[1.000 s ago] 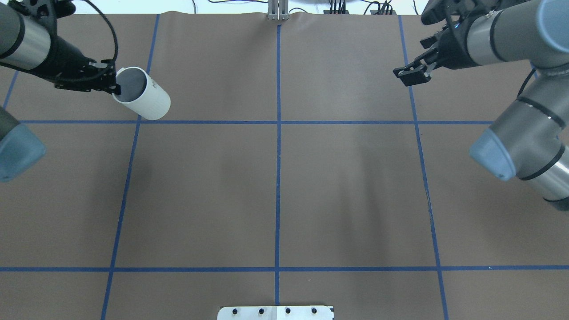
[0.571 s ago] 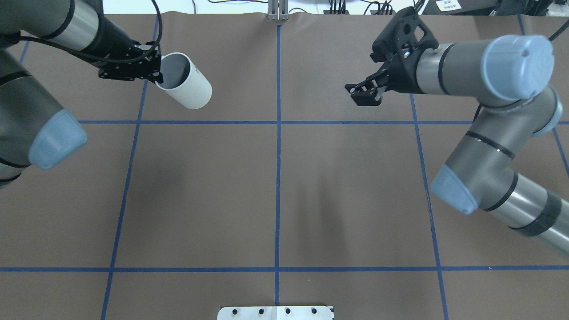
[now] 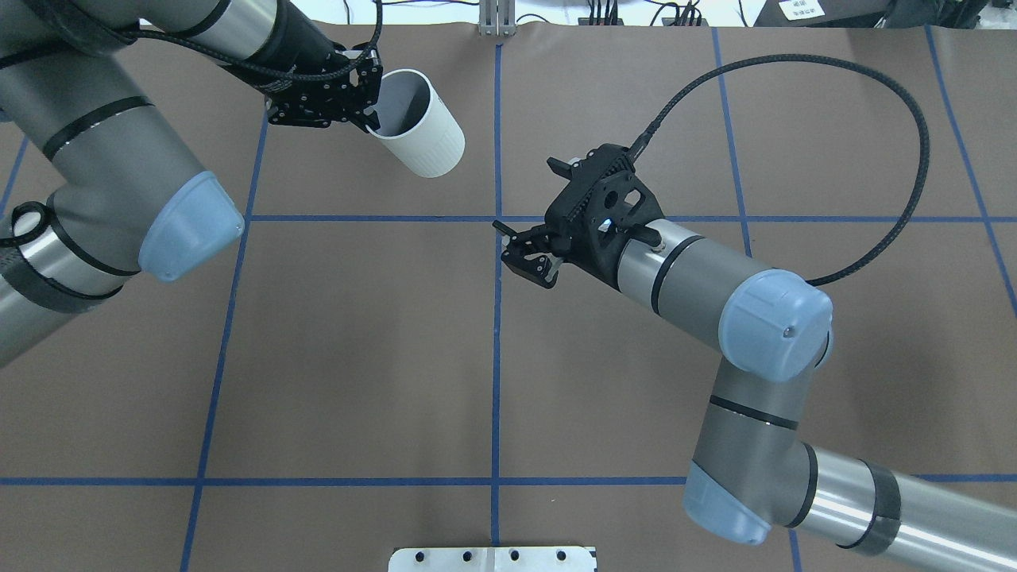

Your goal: Left arm hands cup to right arm to dump lemon

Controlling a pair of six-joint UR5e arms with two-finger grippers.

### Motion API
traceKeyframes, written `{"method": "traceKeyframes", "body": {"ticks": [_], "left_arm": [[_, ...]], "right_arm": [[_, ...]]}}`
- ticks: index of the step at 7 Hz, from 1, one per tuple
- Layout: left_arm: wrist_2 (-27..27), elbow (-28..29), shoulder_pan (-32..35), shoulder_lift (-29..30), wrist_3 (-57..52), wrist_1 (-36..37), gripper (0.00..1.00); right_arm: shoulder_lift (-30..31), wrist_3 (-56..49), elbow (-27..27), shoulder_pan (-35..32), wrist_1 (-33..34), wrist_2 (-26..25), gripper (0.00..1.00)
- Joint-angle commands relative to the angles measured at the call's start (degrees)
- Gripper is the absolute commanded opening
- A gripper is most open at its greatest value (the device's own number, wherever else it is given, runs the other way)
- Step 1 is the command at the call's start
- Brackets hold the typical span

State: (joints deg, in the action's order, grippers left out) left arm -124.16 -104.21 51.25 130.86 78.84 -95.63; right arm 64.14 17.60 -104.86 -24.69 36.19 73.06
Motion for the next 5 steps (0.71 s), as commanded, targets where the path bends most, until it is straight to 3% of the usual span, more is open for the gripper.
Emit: {"method": "traceKeyframes", "body": {"ticks": [1, 5], "left_arm": [[-0.03, 0.06, -1.14, 1.06, 1.58, 0.0, 0.0], [-0.29, -0.99, -5.1, 1.77, 1.94, 0.0, 0.0]], "right_arm": [[-0.94, 0.07, 0.01, 2.45, -1.12, -3.62, 0.98], [-1.65, 1.3, 0.01, 2.63, -1.3, -5.03, 0.98]]}}
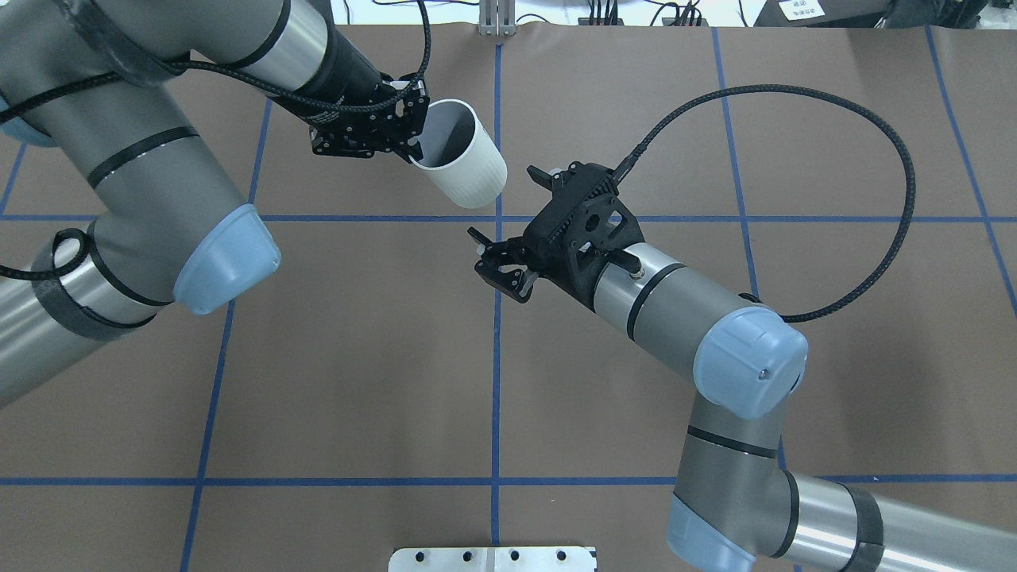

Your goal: Left arm hands cup to right arm to dump lemon

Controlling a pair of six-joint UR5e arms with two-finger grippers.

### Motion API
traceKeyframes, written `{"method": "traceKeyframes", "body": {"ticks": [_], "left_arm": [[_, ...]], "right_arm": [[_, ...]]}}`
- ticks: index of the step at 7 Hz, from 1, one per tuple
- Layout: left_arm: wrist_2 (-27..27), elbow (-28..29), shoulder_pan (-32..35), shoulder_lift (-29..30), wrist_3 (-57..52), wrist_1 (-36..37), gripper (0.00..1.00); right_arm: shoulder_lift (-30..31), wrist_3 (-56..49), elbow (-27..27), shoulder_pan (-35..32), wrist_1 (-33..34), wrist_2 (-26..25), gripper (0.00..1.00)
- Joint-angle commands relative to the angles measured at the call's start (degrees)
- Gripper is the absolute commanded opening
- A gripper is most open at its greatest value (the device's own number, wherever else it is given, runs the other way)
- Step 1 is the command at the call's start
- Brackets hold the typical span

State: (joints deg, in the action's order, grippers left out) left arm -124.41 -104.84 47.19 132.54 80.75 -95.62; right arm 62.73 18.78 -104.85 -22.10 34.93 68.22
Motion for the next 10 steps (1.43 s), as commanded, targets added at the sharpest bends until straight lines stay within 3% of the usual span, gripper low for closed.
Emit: {"method": "traceKeyframes", "body": {"ticks": [1, 10], "left_arm": [[-0.13, -1.14, -1.57, 0.09, 0.11, 0.0, 0.0], [-0.22, -4.67, -4.21, 1.05, 1.16, 2.73, 0.0]], "right_arm": [[-0.24, 0.12, 0.0, 0.21, 0.05, -0.45, 0.98], [-0.15, 0.03, 0.35, 0.92, 0.14, -0.98, 0.98]]}}
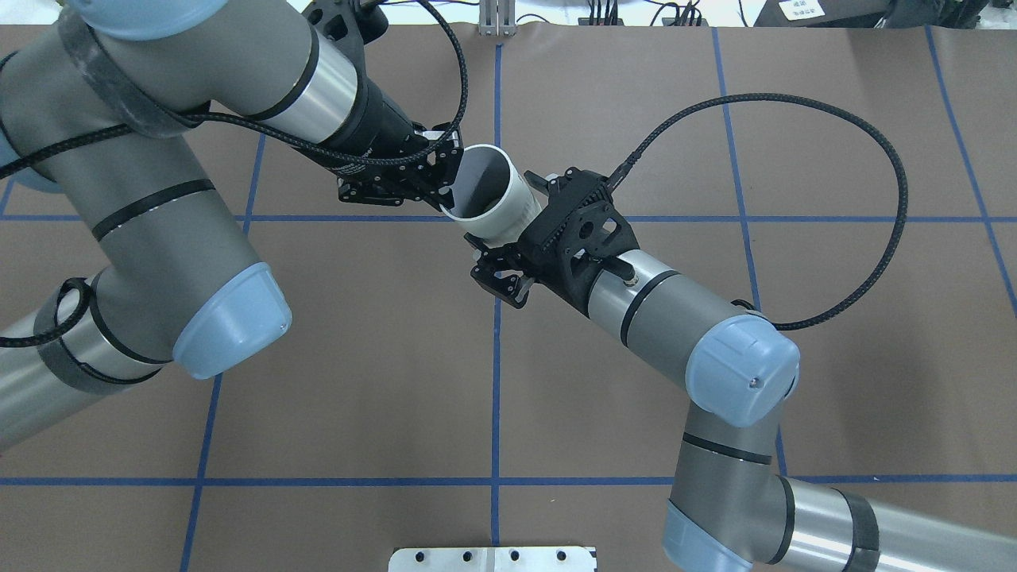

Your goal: Left arm hands cup to right arm to dump lemon

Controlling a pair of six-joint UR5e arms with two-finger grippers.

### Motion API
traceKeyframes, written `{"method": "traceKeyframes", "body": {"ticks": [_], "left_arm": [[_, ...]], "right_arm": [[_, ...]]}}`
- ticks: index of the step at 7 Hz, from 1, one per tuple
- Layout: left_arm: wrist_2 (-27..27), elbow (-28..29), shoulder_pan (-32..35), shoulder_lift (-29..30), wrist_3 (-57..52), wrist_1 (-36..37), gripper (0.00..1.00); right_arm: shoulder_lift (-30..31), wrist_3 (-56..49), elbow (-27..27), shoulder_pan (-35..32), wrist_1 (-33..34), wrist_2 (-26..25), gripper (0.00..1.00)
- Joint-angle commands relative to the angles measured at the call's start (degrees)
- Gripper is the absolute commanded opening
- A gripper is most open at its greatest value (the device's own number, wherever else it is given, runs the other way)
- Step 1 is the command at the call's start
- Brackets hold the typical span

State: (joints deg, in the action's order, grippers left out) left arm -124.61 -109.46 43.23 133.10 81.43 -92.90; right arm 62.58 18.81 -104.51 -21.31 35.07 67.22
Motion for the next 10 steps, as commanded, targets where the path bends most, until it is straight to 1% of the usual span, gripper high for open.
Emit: {"method": "traceKeyframes", "body": {"ticks": [1, 3, 4, 5, 6, 7, 9, 10], "left_arm": [[-0.01, 0.03, -0.77, 1.19, 1.35, 0.09, 0.0], [-0.01, 0.12, -1.13, 1.29, 1.36, 0.09, 0.0], [-0.01, 0.12, -1.13, 1.29, 1.36, 0.0, 0.0], [-0.19, 0.12, -1.13, 1.2, 1.28, 0.0, 0.0], [0.07, 0.12, -1.13, 1.03, 0.58, -0.17, 0.99], [0.07, -1.27, -0.95, 0.76, 0.57, 0.0, 1.0], [-0.28, -1.72, 0.01, 0.58, -0.47, 0.0, 1.0], [-2.19, -1.81, 2.02, 0.15, -1.53, 0.09, 1.0]], "right_arm": [[0.0, 0.0, 0.01, 0.21, 0.0, 0.01, 0.98], [0.0, 0.0, 0.01, 0.3, 0.09, 0.01, 0.98], [0.0, -0.09, 0.01, 0.39, 0.0, 0.01, 0.96], [0.09, 0.0, 0.01, 0.56, 0.0, 0.01, 0.63], [0.09, 0.09, 0.01, 0.74, 0.09, 0.01, 0.22], [0.35, 0.52, 0.01, 0.74, 0.18, 0.01, 0.1], [0.61, 0.53, -0.08, 0.65, 0.18, 0.01, 0.1], [0.87, 0.53, -0.08, 0.48, 0.18, 0.01, 0.1]]}}
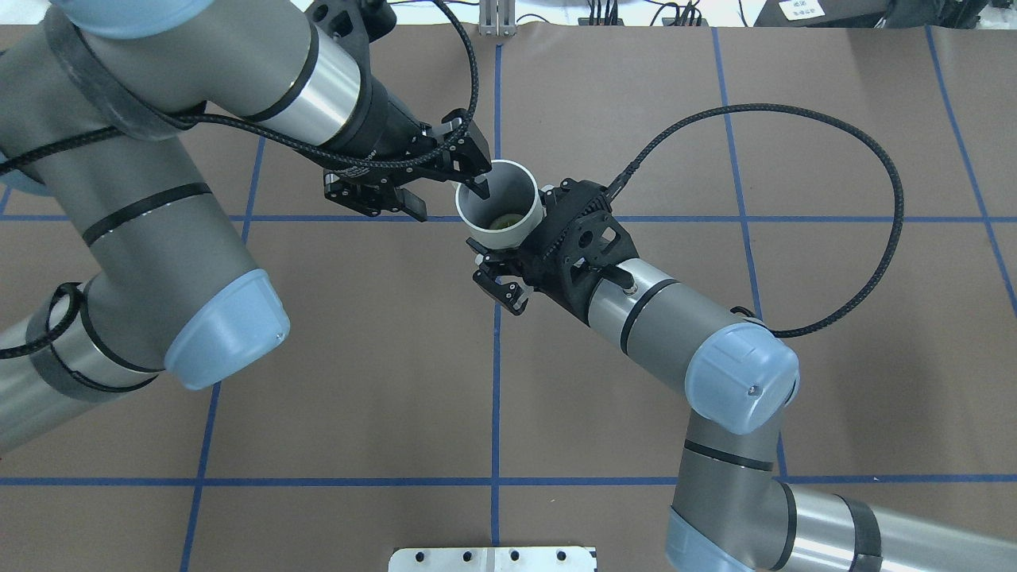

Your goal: Left arm hands cup to right arm to dump lemon

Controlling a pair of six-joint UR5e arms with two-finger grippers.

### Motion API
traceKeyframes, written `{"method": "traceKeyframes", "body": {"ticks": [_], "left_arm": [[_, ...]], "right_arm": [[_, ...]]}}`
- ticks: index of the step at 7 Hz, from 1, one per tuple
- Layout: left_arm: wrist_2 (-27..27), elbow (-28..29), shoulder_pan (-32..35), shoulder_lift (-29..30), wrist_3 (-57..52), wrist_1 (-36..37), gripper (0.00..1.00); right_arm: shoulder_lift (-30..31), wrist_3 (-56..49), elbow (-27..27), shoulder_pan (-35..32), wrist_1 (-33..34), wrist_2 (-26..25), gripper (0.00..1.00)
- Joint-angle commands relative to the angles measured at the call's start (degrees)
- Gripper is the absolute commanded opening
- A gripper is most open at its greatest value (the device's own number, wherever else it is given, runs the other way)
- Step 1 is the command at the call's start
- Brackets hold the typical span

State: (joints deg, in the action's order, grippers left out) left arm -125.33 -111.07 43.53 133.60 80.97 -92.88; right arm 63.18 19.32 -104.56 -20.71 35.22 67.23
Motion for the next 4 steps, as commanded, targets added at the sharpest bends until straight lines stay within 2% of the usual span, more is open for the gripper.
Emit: {"method": "traceKeyframes", "body": {"ticks": [1, 3, 4], "left_arm": [[-4.1, -0.55, 4.43, -2.62, -3.52, 0.16, 1.0], [-7.02, -1.26, 9.36, -8.41, -10.18, 0.16, 1.0], [-7.03, -1.34, 11.12, -10.97, -15.01, 1.98, 1.0]], "right_arm": [[0.28, 0.11, -0.03, -0.12, 0.2, -0.08, 0.1], [0.89, 5.08, 0.05, -1.34, 1.25, -0.08, 0.1], [0.98, 7.12, 0.05, -3.27, 4.91, -0.08, 0.1]]}}
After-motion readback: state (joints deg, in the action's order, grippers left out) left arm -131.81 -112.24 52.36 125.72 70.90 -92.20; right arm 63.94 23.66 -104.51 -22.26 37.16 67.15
